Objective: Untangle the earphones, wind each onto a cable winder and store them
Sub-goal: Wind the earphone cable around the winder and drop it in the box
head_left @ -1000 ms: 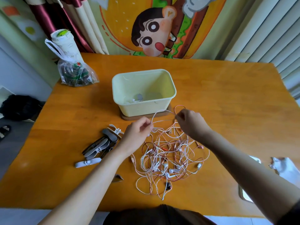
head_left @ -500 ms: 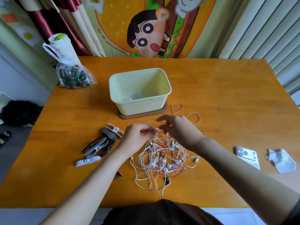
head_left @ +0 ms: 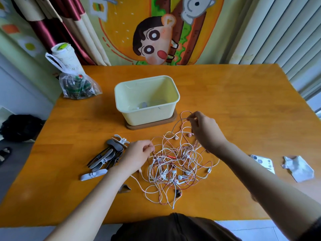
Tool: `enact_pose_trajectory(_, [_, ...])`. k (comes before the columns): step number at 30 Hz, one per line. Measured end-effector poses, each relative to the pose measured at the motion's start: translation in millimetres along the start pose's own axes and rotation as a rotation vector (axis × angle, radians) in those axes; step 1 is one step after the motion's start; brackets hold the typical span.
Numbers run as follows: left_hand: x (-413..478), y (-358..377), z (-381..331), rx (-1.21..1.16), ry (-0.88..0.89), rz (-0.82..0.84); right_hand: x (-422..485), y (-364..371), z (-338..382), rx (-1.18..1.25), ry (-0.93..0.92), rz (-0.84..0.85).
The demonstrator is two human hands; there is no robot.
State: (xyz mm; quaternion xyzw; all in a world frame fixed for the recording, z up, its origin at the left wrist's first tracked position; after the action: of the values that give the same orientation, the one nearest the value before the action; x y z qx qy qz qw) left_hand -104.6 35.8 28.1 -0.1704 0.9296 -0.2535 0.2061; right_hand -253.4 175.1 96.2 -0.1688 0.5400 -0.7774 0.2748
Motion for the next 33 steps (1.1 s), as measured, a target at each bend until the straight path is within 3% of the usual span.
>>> enact_pose_trajectory(3, [-2,2,-10,-0.040,0.030,0.007,-11,28,11,-0.217,-0.100,0.276])
enact_pose_trajectory(7, [-5,1,-38,-0.038,0.175,-0.031,-33,52,47,-0.133,-0.351,0.420])
enact_pose_trajectory(12, [-10,-13,-58,-0.081,0.302,-0.129,-31,46,50,0.120,-0.264,0.330])
enact_pose_trajectory(18, [-6,-7,-26,-0.038,0.126,-0.031,-22,25,40,0.165,-0.211,0.177])
enact_pose_trajectory(26, [-7,8,-16,-0.257,-0.004,0.073,-19,22,31,0.178,-0.120,0.078])
enact_pose_trajectory(29, [-16,19,-18,-0.346,-0.009,0.174,-17,19,28,0.327,-0.066,0.061])
enact_pose_trajectory(33, [-19,15,-20,-0.416,0.026,0.106,-17,18,24,0.431,-0.020,0.054])
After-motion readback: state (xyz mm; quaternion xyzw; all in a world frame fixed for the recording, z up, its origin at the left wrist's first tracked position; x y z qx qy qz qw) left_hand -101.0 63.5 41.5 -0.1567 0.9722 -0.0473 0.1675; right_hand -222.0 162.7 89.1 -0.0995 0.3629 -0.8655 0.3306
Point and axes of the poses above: each hand's wrist, its own x-axis towards the middle knuckle, its own y-axis out of the palm, z = x × y, the point moved 8 cm from there along x, towards the middle knuckle, and after that the axes turned 13 degrees about -x, right-handed, at the moved point
